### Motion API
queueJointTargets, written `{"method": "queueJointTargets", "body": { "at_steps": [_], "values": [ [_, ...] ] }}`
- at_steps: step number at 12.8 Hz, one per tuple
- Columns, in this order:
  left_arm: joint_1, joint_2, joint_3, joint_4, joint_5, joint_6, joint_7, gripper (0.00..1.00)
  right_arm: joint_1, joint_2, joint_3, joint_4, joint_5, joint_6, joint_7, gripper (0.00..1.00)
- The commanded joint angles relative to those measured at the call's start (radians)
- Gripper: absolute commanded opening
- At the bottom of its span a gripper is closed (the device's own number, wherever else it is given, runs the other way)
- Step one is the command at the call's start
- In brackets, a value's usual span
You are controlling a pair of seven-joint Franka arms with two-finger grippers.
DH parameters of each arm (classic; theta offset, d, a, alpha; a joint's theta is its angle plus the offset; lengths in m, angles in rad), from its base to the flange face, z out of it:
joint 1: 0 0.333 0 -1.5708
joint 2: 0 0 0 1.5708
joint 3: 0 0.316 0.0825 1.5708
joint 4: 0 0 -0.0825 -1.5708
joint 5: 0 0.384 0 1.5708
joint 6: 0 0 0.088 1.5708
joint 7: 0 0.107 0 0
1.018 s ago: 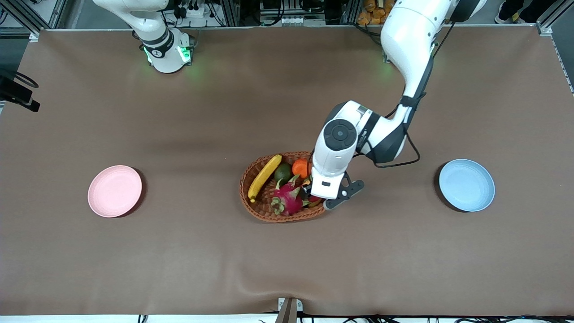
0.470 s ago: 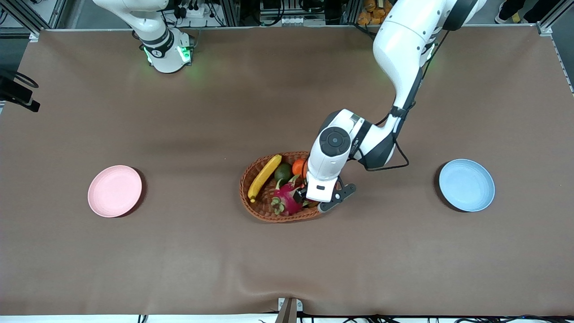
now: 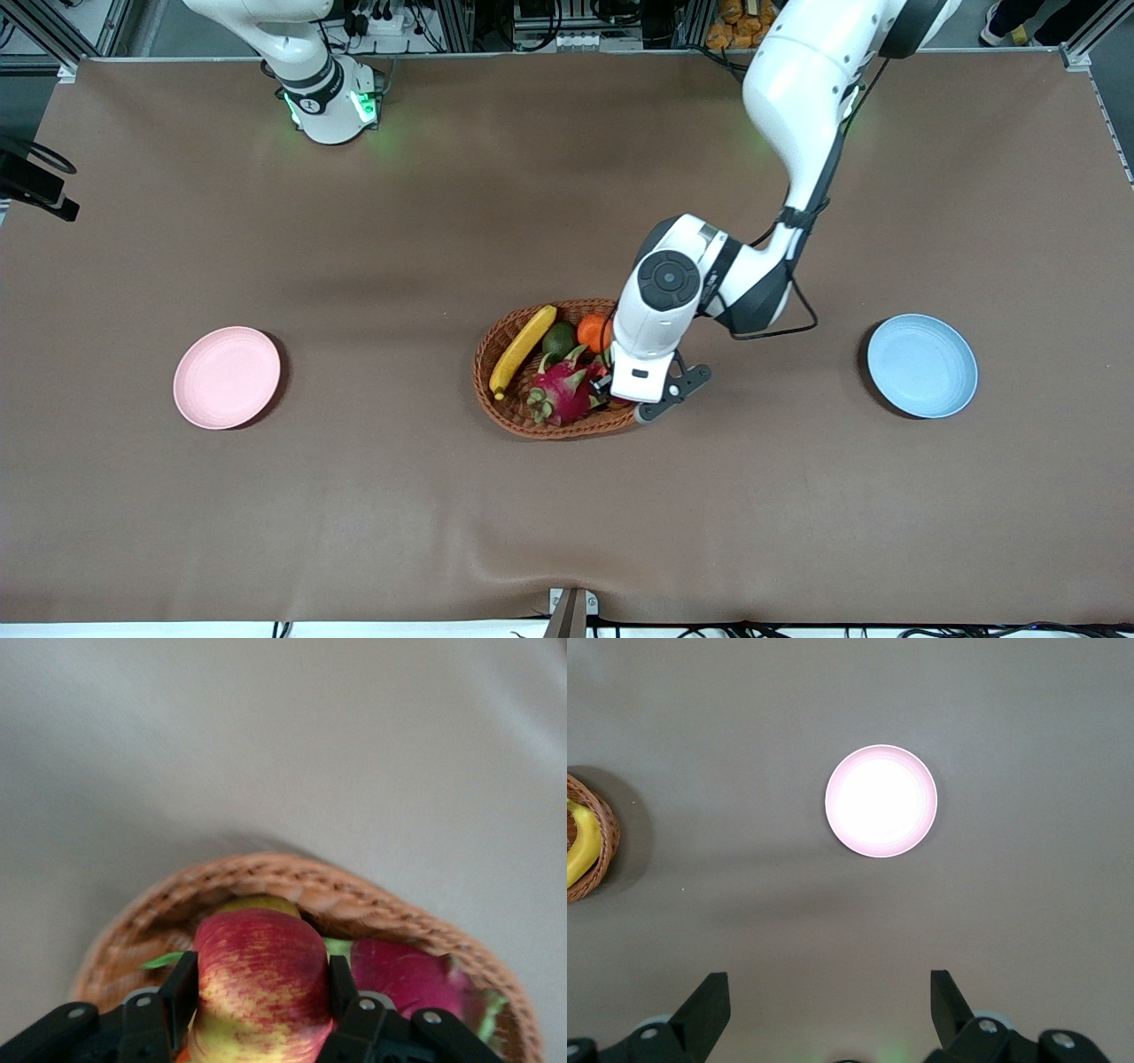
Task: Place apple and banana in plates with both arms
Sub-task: 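Carry the apple with the left gripper onto the blue plate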
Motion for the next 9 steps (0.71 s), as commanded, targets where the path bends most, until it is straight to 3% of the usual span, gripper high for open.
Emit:
{"method": "queueJointTargets", "body": {
  "at_steps": [1, 3, 5, 9],
  "values": [
    [0.111, -0.184, -0.004, -0.029, -0.021, -0.212, 0.153, 0.00, -0.002, 0.009, 0.001, 0.023, 0.016, -0.015, 0.007, 1.00],
    [0.226, -0.256, -0.004, -0.049, -0.021, -0.387, 0.341, 0.00, 0.007, 0.014, 0.001, 0.023, 0.018, -0.014, 0.007, 1.00],
    [0.357, -0.298, 0.002, -0.107, -0.004, -0.474, 0.539, 0.00, 0.033, 0.025, 0.007, 0.023, 0.019, -0.012, 0.010, 1.00],
    [0.561, -0.312, -0.002, -0.270, 0.097, -0.405, 0.755, 0.00, 0.139, 0.072, 0.006, 0.023, 0.018, -0.007, 0.009, 1.00]
  ]
}}
